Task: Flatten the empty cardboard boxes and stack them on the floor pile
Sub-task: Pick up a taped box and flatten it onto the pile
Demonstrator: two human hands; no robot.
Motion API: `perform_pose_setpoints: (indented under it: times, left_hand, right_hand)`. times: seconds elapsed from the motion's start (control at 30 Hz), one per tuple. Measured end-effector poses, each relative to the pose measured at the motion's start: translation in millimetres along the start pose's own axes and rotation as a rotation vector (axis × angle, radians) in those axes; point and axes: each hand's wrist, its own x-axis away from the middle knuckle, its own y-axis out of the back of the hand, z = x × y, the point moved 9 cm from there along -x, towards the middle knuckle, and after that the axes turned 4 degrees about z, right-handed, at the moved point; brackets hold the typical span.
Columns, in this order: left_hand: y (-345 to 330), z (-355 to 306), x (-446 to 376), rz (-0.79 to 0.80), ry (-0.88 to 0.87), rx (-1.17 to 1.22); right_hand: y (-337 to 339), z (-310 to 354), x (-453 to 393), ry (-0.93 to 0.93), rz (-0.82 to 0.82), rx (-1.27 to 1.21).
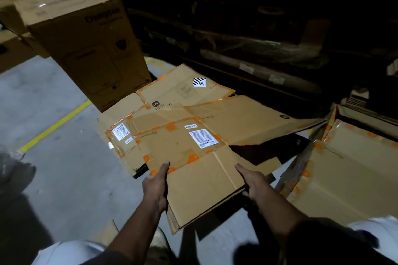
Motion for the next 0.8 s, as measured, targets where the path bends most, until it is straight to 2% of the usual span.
perform_pose_setpoints:
  times: [0.07,0.17,0.23,0.33,0.4,0.53,0.63,0.7,0.8]
  left_hand:
    - [13,-13,6,0.002,-0.033,-0.024]
    - [30,-35,16,0.000,-0.084,-0.025]
    - [36,-46,20,0.024,-0.099,0.001]
    - [47,-66,26,0.032,-0.158,0.021]
    - [52,-81,27,0.043,-0.199,0.035]
    - [62,-108,33,0.051,-0.321,0.004]
    - [69,-119,37,0.051,-0.371,-0.013]
    - [75,-120,36,0.065,-0.347,-0.016]
    - [85,-118,26,0.102,-0.262,0.042]
  right_hand:
    - [-16,-3,3,-0.037,0.154,-0.268]
    - [-22,-5,8,-0.013,0.199,-0.375]
    - [-25,-5,13,-0.002,0.238,-0.529]
    - [-25,21,30,0.077,0.381,-0.868]
    - [-24,44,53,0.102,0.502,-0.930]
    - [-29,85,81,0.153,0.563,-0.773]
    - [-34,104,80,0.154,0.392,-0.512]
    - [-39,111,73,0.147,0.312,-0.404]
    - [-50,123,67,0.237,0.347,-0.409]
